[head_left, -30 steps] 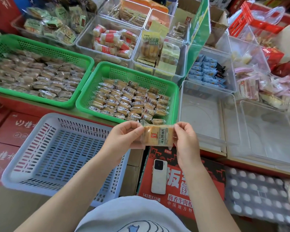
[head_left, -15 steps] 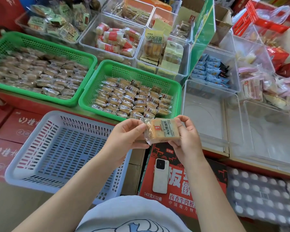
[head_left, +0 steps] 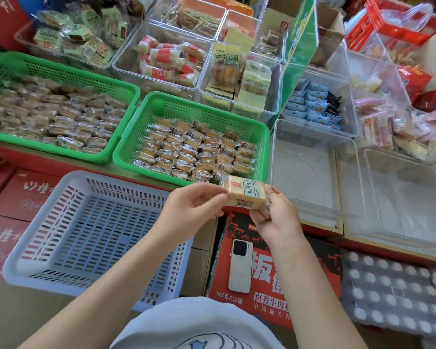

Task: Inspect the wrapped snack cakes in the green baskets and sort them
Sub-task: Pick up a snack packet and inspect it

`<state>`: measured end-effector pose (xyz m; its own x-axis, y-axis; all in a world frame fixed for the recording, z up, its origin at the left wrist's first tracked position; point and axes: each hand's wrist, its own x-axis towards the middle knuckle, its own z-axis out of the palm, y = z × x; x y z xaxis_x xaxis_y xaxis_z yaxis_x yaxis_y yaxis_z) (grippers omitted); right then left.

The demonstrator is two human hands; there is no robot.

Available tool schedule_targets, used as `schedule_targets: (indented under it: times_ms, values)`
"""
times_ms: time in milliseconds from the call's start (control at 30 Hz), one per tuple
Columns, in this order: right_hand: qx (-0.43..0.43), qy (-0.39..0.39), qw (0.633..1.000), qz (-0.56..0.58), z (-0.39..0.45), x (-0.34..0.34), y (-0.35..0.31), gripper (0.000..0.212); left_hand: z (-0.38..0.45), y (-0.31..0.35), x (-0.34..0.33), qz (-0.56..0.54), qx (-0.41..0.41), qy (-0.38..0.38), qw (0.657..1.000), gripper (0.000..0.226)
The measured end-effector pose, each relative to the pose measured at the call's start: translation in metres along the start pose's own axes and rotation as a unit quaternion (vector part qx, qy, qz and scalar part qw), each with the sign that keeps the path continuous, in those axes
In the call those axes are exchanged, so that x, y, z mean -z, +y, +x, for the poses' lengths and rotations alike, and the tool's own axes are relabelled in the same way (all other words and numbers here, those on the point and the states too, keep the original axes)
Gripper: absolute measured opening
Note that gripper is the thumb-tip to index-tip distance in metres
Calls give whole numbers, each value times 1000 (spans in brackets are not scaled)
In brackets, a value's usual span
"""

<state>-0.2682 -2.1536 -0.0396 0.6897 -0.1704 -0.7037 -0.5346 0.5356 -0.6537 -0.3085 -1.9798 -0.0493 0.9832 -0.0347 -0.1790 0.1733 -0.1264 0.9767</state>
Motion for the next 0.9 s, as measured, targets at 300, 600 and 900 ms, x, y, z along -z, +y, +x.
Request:
schedule_targets:
  times_ms: [300, 600, 900]
  values:
    - [-7, 48, 996, -75, 14, 0, 3, 13, 24, -27, -8, 149, -78, 57, 984, 4]
    - [65, -95, 975, -190, 39, 7, 1, 27, 56, -32, -1, 34, 77, 40, 996, 12]
    - [175, -105, 879, -431, 82, 6, -11, 17, 94, -51, 5, 11, 121, 36, 992, 15]
